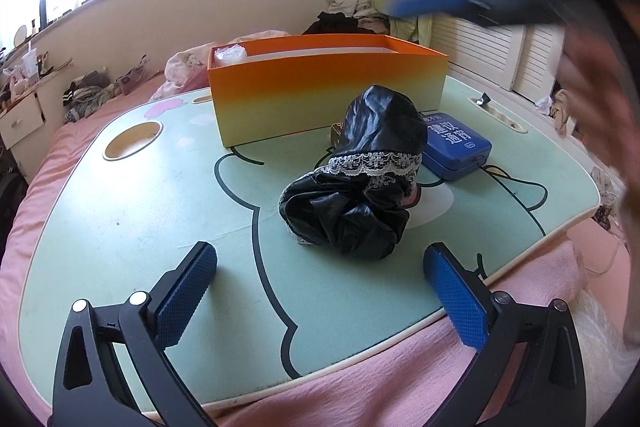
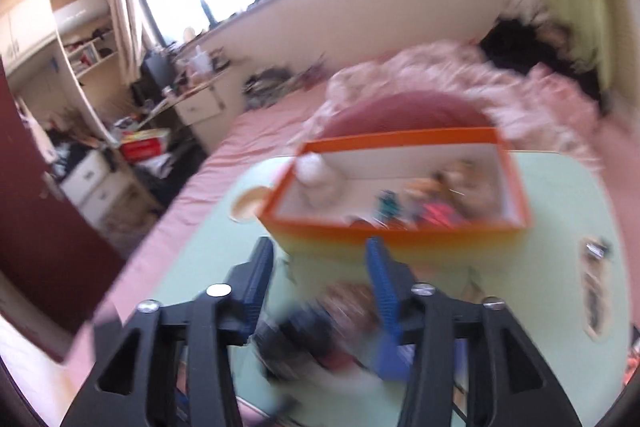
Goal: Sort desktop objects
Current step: 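Reach into the orange box and grasp the clear plastic bag with the right gripper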
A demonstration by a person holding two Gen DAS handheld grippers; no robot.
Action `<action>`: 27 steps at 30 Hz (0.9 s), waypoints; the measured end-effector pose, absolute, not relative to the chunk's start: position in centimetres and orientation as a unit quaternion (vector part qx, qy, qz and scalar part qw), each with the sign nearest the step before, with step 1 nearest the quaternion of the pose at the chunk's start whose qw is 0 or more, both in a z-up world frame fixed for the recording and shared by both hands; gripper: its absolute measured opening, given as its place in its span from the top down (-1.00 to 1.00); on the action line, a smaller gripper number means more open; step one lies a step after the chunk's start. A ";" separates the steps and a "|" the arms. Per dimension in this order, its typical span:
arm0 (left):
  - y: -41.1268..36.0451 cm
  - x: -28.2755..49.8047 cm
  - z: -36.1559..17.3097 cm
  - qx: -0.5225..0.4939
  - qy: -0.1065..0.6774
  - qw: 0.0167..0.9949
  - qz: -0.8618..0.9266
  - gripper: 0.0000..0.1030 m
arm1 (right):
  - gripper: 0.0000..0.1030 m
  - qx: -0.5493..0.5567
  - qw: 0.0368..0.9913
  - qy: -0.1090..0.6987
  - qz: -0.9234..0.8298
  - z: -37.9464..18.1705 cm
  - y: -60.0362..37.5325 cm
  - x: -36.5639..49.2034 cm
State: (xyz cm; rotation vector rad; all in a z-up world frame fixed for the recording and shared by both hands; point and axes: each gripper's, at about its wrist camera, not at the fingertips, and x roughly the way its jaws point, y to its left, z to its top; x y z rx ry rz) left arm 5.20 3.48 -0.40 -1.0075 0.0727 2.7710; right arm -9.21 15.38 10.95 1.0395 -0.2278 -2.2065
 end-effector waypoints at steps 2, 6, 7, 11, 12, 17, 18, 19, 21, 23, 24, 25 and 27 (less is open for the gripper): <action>3.5 5.2 -0.4 -0.340 0.024 0.096 0.935 -0.99 | 0.02 0.440 0.342 -0.114 -0.823 10.8 13.0 -12.7; 3.4 5.1 -0.3 -0.339 0.024 0.097 0.935 -0.99 | 0.02 0.476 0.294 -0.094 -0.823 9.5 9.1 -17.5; 3.4 5.1 -0.3 -0.339 0.024 0.098 0.935 -0.99 | 0.02 0.493 0.285 -0.116 -0.814 8.8 8.5 -18.8; 3.3 5.2 -0.3 -0.336 0.025 0.101 0.936 -0.99 | 0.09 0.522 0.243 -0.145 -0.804 7.6 7.9 -21.8; 3.3 5.2 -0.2 -0.335 0.025 0.101 0.936 -0.99 | 0.12 0.525 0.237 -0.143 -0.805 7.2 7.6 -22.3; 3.2 5.3 -0.3 -0.332 0.023 0.104 0.937 -0.99 | 0.41 0.542 0.241 -0.139 -0.793 6.0 6.5 -23.4; 3.1 5.3 -0.3 -0.331 0.023 0.105 0.937 -0.99 | 0.42 0.542 0.245 -0.138 -0.792 6.2 6.6 -23.3; 3.0 5.3 -0.3 -0.331 0.023 0.105 0.937 -0.99 | 0.59 0.538 0.249 -0.139 -0.793 6.5 7.1 -23.1; 3.0 5.3 -0.2 -0.331 0.022 0.105 0.938 -0.99 | 0.65 0.519 0.255 -0.152 -0.802 7.3 8.5 -22.3; 2.9 5.3 -0.2 -0.330 0.023 0.105 0.938 -0.99 | 0.65 0.484 0.277 -0.176 -0.812 9.0 11.0 -20.3; 2.9 5.3 -0.2 -0.331 0.023 0.104 0.938 -0.99 | 0.65 0.468 0.287 -0.181 -0.816 9.8 11.9 -19.4; 2.9 5.3 -0.2 -0.331 0.023 0.104 0.938 -0.99 | 0.65 0.448 0.297 -0.186 -0.823 10.8 13.1 -18.2; 2.8 5.3 -0.2 -0.331 0.023 0.103 0.938 -0.99 | 0.65 0.403 0.315 -0.187 -0.839 12.6 15.9 -14.7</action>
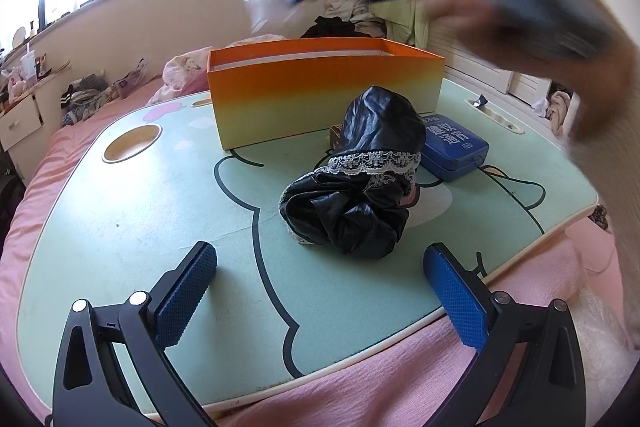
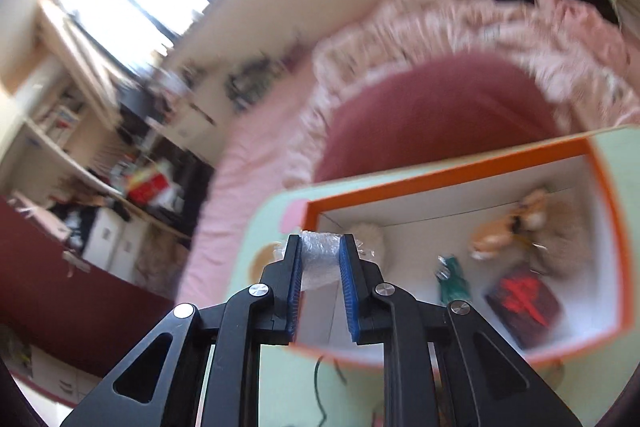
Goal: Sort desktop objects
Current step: 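Reach into the orange box and grasp the clear plastic bag with the right gripper, then set the clear plastic bag down behind the blue tin and open the right gripper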
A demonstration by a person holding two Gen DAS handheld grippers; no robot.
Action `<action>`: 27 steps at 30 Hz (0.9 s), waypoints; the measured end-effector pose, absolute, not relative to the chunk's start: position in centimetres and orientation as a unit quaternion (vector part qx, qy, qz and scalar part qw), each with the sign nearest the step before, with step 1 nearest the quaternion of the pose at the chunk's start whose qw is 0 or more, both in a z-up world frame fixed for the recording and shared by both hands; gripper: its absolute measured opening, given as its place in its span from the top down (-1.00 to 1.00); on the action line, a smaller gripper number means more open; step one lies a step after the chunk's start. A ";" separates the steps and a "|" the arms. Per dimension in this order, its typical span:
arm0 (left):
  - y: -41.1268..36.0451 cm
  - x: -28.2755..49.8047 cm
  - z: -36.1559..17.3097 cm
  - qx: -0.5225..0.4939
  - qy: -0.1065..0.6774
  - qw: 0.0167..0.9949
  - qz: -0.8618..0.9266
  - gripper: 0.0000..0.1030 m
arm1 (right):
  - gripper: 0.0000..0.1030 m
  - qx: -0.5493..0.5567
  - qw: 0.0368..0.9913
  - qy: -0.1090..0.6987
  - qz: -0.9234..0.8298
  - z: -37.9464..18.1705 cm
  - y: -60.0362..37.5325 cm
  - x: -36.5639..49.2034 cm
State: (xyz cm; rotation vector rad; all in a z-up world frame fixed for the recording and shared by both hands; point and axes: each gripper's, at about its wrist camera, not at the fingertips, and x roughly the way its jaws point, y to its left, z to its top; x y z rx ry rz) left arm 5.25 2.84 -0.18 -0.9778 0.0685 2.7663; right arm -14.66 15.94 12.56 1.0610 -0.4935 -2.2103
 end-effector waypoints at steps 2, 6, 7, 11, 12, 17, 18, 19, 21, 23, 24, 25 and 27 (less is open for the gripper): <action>2.8 5.2 -0.2 -0.332 0.023 0.103 0.937 -0.99 | 0.65 0.363 0.326 -0.169 -0.857 13.3 18.4 -10.4; 2.9 5.0 -0.1 -0.334 0.024 0.100 0.937 -0.99 | 0.65 0.326 0.306 -0.076 -0.891 11.7 20.3 -4.3; 2.9 5.0 -0.1 -0.335 0.025 0.099 0.937 -0.99 | 0.65 0.325 0.292 -0.052 -0.898 10.5 20.4 -3.4; 3.1 5.2 -0.1 -0.335 0.025 0.099 0.937 -0.99 | 0.62 0.335 0.282 -0.027 -0.899 7.7 19.1 -4.7; 3.1 5.3 -0.1 -0.335 0.025 0.099 0.937 -0.99 | 0.61 0.334 0.289 -0.034 -0.896 7.4 18.9 -5.0; 3.2 5.4 -0.1 -0.334 0.024 0.099 0.937 -0.99 | -0.77 0.240 0.270 -0.087 -0.928 8.2 23.1 -1.4; 3.2 5.4 -0.1 -0.333 0.024 0.099 0.937 -0.99 | -0.77 0.234 0.269 -0.088 -0.930 8.1 23.9 -0.6; 3.2 5.4 0.0 -0.333 0.024 0.099 0.937 -0.99 | -0.77 0.239 0.263 -0.080 -0.931 8.1 24.2 0.3; 3.3 5.4 0.0 -0.333 0.024 0.099 0.937 -0.99 | -0.77 0.266 0.240 -0.040 -0.933 6.9 25.0 1.8; 3.2 5.4 0.0 -0.333 0.024 0.099 0.937 -0.99 | -0.77 0.294 0.226 -0.016 -0.928 5.0 25.3 2.6; 3.3 5.4 0.0 -0.334 0.024 0.098 0.937 -0.99 | -0.77 0.310 0.222 -0.009 -0.924 4.1 25.1 2.6; 3.2 5.4 0.0 -0.333 0.024 0.099 0.937 -0.99 | -0.77 0.336 0.217 -0.001 -0.917 2.6 24.7 2.1; 3.3 5.4 -0.1 -0.334 0.026 0.097 0.937 -0.99 | -0.81 0.336 0.198 0.023 -0.920 1.3 23.8 1.7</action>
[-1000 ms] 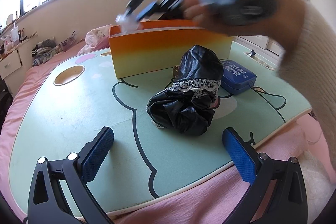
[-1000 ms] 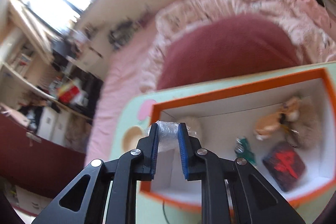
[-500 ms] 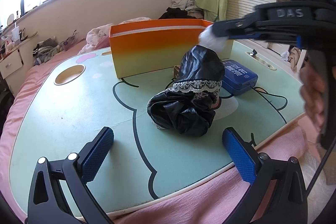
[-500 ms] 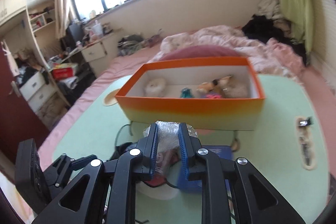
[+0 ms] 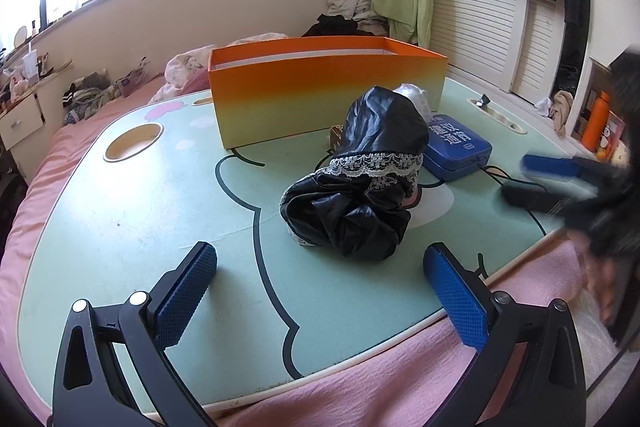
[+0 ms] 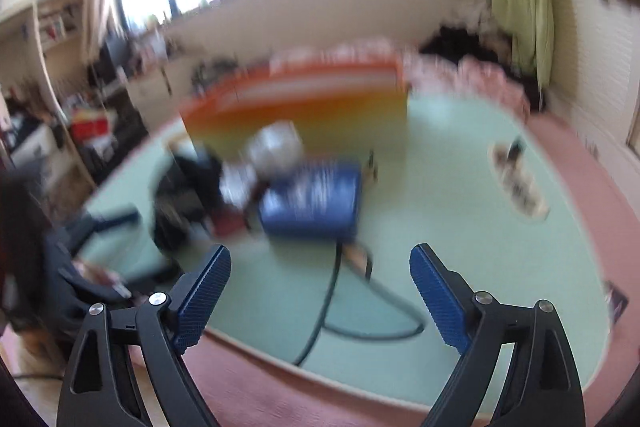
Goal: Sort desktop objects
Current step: 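Set the clear plastic bag down behind the blue tin and open the right gripper, then reach into the orange box and grasp the doll figurine with the left gripper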
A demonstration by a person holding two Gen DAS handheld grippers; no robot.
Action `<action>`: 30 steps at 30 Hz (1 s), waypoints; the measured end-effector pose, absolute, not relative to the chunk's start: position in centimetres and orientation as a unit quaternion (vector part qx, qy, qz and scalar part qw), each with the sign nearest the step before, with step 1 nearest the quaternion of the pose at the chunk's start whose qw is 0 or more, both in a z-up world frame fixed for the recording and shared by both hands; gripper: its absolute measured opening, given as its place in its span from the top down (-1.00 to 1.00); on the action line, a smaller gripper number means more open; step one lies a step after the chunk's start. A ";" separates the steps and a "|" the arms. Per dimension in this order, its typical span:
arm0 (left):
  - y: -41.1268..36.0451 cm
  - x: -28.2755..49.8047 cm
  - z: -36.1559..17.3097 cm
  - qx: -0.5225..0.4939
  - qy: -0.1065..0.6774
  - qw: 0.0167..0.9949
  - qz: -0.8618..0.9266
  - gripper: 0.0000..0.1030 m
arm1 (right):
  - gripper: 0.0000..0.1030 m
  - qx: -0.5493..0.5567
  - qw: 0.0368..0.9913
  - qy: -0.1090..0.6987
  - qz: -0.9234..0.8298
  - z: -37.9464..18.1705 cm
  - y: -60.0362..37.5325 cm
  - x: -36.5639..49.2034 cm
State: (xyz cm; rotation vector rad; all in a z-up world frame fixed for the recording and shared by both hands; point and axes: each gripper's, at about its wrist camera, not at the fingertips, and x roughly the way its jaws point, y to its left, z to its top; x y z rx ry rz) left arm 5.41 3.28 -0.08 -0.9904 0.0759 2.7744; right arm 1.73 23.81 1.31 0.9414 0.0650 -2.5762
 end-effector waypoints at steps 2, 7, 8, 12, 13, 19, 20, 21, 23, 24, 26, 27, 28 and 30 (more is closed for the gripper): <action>3.3 5.4 -0.1 -0.334 0.025 0.097 0.937 -0.99 | -0.92 0.345 0.169 0.065 -0.921 0.9 22.4 1.5; 3.2 5.4 -0.2 -0.334 0.023 0.089 0.938 -0.99 | -1.00 0.345 0.173 0.067 -0.920 0.4 22.1 1.7; 3.2 5.4 -0.1 -0.334 0.021 0.083 0.939 -0.99 | -1.00 0.346 0.173 0.067 -0.920 0.4 22.2 1.8; 2.9 5.5 -0.1 -0.334 0.018 0.076 0.939 -0.99 | -1.00 0.345 0.172 0.067 -0.920 0.5 22.3 1.7; 2.9 5.5 0.0 -0.335 0.018 0.075 0.939 -0.99 | -1.00 0.345 0.172 0.066 -0.920 0.5 22.4 1.8; 1.4 4.7 3.1 -0.334 -0.013 0.103 0.937 -0.87 | -1.00 0.346 0.172 0.067 -0.920 0.4 22.4 1.7; 1.2 4.4 4.2 -0.327 -0.021 0.105 0.939 -0.87 | -1.00 0.346 0.172 0.066 -0.920 0.3 22.4 1.7; 0.8 3.6 6.2 -0.316 -0.035 0.114 0.941 -0.87 | -1.00 0.345 0.172 0.066 -0.920 0.3 22.4 1.7; 0.8 1.9 8.6 -0.317 -0.046 0.127 0.939 -0.79 | -1.00 0.346 0.172 0.066 -0.920 0.4 22.4 1.7; 1.1 0.1 10.1 -0.329 -0.048 0.135 0.933 -0.47 | -1.00 0.346 0.172 0.066 -0.920 0.4 22.4 1.7; 1.8 -2.9 11.2 -0.358 -0.042 0.136 0.923 -0.18 | -1.00 0.346 0.171 0.066 -0.920 0.3 22.4 1.7; 2.4 -5.3 11.5 -0.382 -0.039 0.132 0.914 -0.18 | -1.00 0.346 0.171 0.066 -0.920 0.3 22.4 1.7; 2.8 -7.5 11.3 -0.404 -0.040 0.133 0.904 -0.18 | -1.00 0.346 0.171 0.066 -0.920 0.4 22.4 1.7; 3.7 -11.7 10.3 -0.454 -0.067 0.133 0.879 -0.18 | -1.00 0.346 0.172 0.066 -0.920 0.4 22.3 1.7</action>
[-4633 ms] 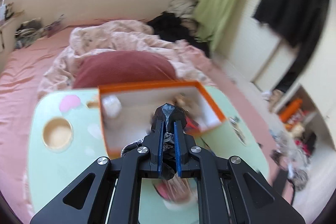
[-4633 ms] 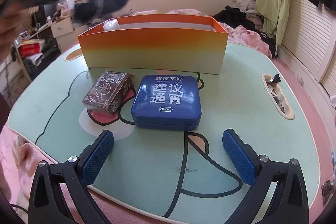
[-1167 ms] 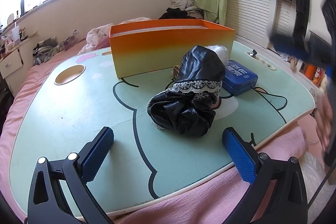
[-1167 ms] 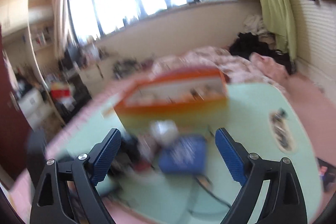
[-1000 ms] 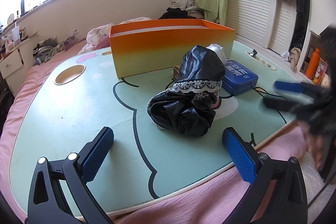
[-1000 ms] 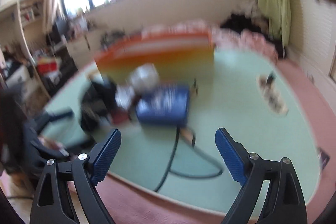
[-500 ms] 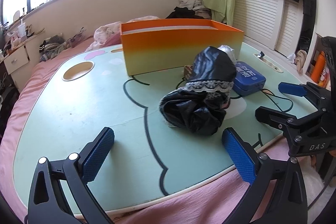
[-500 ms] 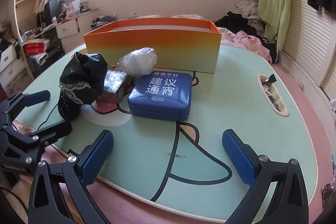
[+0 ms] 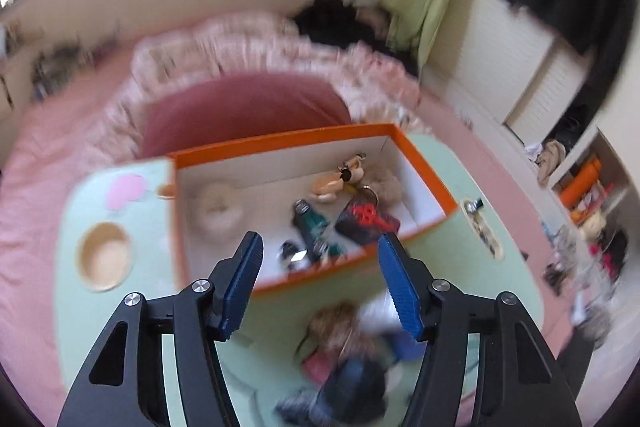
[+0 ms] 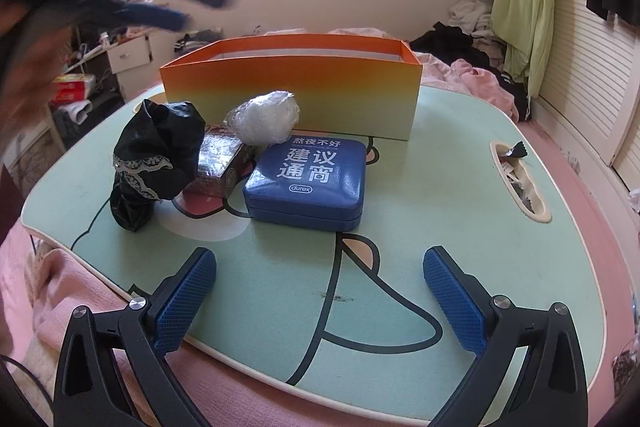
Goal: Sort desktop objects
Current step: 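Reach into the orange box and grasp the doll figurine with the left gripper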
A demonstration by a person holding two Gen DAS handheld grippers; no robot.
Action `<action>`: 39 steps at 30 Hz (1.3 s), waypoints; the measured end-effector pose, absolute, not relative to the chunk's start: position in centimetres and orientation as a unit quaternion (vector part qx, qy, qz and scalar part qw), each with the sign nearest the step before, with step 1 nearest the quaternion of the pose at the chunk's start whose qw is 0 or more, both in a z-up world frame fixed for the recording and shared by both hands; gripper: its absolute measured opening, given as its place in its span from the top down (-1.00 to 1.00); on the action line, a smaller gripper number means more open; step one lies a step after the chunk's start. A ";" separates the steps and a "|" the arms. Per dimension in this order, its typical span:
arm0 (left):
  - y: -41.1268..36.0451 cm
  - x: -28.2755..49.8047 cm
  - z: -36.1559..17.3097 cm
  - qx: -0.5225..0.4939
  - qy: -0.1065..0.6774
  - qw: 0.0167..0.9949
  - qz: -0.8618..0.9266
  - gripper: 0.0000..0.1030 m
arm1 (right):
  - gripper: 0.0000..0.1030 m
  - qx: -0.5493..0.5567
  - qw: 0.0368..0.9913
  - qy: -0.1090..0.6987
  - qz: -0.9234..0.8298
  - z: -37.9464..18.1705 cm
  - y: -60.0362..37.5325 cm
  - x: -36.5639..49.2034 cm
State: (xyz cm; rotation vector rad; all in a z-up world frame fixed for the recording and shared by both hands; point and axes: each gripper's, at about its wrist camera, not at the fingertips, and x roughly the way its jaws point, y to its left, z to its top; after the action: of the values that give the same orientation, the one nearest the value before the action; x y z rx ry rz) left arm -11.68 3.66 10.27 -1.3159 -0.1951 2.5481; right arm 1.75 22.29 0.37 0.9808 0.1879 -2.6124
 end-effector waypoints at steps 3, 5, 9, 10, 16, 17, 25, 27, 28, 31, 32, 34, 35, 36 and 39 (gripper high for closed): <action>5.2 -16.6 8.4 -0.505 -0.090 0.119 0.850 -0.18 | -1.00 0.345 0.172 0.066 -0.920 0.7 21.9 1.6; 6.9 -19.2 7.0 -0.537 -0.050 0.096 0.837 -0.18 | -1.00 0.343 0.174 0.066 -0.921 0.7 21.9 1.6; 9.4 -22.1 4.4 -0.579 0.005 0.070 0.812 -0.18 | -1.00 0.341 0.177 0.063 -0.921 0.7 22.1 1.5; 9.7 -22.3 4.3 -0.579 0.007 0.072 0.812 -0.18 | -1.00 0.340 0.177 0.063 -0.921 0.7 22.0 1.6; 11.6 -23.7 3.9 -0.572 0.075 0.053 0.815 0.37 | -1.00 0.338 0.180 0.061 -0.922 0.7 22.0 1.6; 12.1 -23.5 3.7 -0.566 0.094 0.050 0.818 0.37 | -1.00 0.338 0.179 0.060 -0.922 0.7 22.0 1.6; 9.9 -21.1 6.1 -0.531 0.050 0.117 0.838 0.38 | -1.00 0.338 0.178 0.060 -0.922 0.7 22.0 1.6; 8.0 -19.3 8.2 -0.506 0.017 0.135 0.852 0.38 | -1.00 0.339 0.178 0.060 -0.922 0.7 22.0 1.6; 7.1 -18.4 9.2 -0.494 0.004 0.142 0.858 0.38 | -1.00 0.338 0.178 0.060 -0.922 0.7 22.0 1.6; 4.4 -14.4 12.0 -0.444 -0.013 0.154 0.883 0.38 | -1.00 0.338 0.178 0.060 -0.922 0.7 22.0 1.6; 3.5 -12.9 12.5 -0.428 -0.016 0.154 0.891 0.38 | -1.00 0.339 0.178 0.060 -0.922 0.7 22.0 1.6; 1.6 -9.6 12.9 -0.404 -0.021 0.149 0.902 0.38 | -1.00 0.339 0.178 0.060 -0.922 0.7 22.0 1.6; 0.7 -8.4 12.7 -0.395 -0.023 0.147 0.907 0.38 | -1.00 0.339 0.178 0.060 -0.922 0.7 22.0 1.6; -0.2 -6.8 12.3 -0.384 -0.025 0.139 0.912 0.38 | -1.00 0.339 0.178 0.060 -0.922 0.7 22.0 1.6; -1.3 -4.2 10.0 -0.372 -0.011 0.098 0.923 0.37 | -1.00 0.339 0.176 0.060 -0.922 0.7 21.9 1.7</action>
State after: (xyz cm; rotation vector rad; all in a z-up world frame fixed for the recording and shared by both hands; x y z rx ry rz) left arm -4.17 -1.29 9.96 -1.1023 -0.0339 2.7314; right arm 1.66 21.94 0.69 0.9605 0.1700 -2.6105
